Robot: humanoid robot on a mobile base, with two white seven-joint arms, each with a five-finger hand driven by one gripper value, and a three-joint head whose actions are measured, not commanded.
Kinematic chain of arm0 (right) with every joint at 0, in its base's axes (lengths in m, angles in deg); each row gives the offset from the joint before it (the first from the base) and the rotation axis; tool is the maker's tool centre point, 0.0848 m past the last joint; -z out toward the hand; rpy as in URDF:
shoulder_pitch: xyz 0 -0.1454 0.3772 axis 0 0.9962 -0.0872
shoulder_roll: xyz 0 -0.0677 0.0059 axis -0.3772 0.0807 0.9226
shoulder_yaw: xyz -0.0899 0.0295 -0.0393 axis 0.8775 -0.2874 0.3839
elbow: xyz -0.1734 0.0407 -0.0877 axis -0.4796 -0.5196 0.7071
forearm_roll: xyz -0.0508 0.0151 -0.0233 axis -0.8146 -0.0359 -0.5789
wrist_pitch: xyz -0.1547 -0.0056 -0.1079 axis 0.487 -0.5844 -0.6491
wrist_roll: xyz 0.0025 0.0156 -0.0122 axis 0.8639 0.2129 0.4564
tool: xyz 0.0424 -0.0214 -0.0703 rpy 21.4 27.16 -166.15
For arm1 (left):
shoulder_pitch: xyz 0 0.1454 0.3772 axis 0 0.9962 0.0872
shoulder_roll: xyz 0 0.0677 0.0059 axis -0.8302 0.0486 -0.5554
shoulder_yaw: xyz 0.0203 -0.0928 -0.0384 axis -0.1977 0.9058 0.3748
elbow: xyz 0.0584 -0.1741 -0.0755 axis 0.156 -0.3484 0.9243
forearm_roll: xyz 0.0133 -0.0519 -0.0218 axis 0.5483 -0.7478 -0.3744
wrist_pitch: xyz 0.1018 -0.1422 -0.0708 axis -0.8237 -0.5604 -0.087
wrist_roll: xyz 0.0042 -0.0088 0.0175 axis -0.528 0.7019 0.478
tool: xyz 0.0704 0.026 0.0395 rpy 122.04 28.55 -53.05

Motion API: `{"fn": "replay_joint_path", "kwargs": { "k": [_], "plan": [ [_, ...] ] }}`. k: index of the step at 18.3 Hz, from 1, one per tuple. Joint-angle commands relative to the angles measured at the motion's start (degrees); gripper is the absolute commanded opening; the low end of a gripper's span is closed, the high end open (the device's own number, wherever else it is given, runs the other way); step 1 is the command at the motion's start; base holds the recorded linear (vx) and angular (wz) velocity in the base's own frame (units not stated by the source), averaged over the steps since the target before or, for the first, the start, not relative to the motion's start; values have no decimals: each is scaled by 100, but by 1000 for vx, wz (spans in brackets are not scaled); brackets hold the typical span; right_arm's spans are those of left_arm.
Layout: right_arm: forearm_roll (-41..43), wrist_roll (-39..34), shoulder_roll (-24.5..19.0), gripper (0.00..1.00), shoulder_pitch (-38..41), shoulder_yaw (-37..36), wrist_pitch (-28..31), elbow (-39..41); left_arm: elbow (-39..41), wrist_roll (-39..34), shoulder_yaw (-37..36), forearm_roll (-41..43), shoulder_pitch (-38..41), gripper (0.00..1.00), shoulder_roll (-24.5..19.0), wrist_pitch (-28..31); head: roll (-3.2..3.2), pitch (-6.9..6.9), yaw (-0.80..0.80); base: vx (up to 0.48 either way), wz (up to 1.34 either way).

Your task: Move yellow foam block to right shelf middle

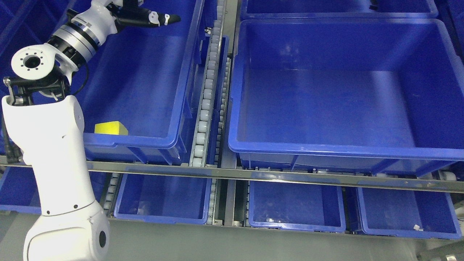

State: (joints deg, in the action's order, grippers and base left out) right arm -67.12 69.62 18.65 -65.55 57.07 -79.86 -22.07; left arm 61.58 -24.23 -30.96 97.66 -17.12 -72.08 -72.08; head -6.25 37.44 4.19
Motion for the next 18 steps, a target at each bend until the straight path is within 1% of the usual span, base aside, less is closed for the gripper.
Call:
{"fn": "replay_joint_path", "kwargs": {
  "k": [1,3,4,6,7,8,9,10,11,13,15,16,18],
  "plan": [
    [-44,12,100,100,-1,-1,-1,100,465,-882,-177,-378,1107,100,185,-1498,0,0,0,12,-319],
    [-44,4,100,100,-1,-1,-1,100,1114,-962,-355,-396,1591,100,185,-1606,0,0,0,16,-298],
    [-44,4,100,100,-1,-1,-1,100,1387,-1050,-390,-413,1681,100,185,-1607,0,0,0,28,-213],
    [-44,4,100,100,-1,-1,-1,100,1495,-1286,-338,-422,1647,100,185,-1641,0,0,0,23,-153],
    [-44,4,100,100,-1,-1,-1,100,1504,-1392,-303,-422,1620,100,185,-1755,0,1,0,19,-94],
    [-44,12,100,100,-1,-1,-1,100,1495,-1454,-233,-422,1629,100,185,-2078,0,1,0,5,-17],
    [-44,12,100,100,-1,-1,-1,100,1504,-1472,-241,-414,1629,100,185,-2142,0,1,0,5,-17],
    [-44,4,100,100,-1,-1,-1,100,1495,-1542,-241,-414,1637,100,185,-2082,0,1,0,-5,17],
    [-53,12,100,100,-1,-1,-1,100,1495,-1839,-206,-414,1690,98,185,-1994,0,1,0,-5,17],
    [-44,12,100,100,-1,-1,-1,100,1495,-2445,-197,-414,1813,97,185,-1792,0,1,0,-6,43],
    [-44,12,100,100,-1,-1,-1,100,1495,-2816,-223,-422,1866,97,185,-1721,0,1,0,-3,12],
    [-44,4,100,100,-1,-1,-1,100,1504,-2852,-250,-414,1910,97,185,-1547,0,1,0,0,0],
    [-44,4,100,100,-1,-1,-1,100,1504,-2887,-250,-414,1928,100,185,-968,0,1,0,0,0]
  ]
}}
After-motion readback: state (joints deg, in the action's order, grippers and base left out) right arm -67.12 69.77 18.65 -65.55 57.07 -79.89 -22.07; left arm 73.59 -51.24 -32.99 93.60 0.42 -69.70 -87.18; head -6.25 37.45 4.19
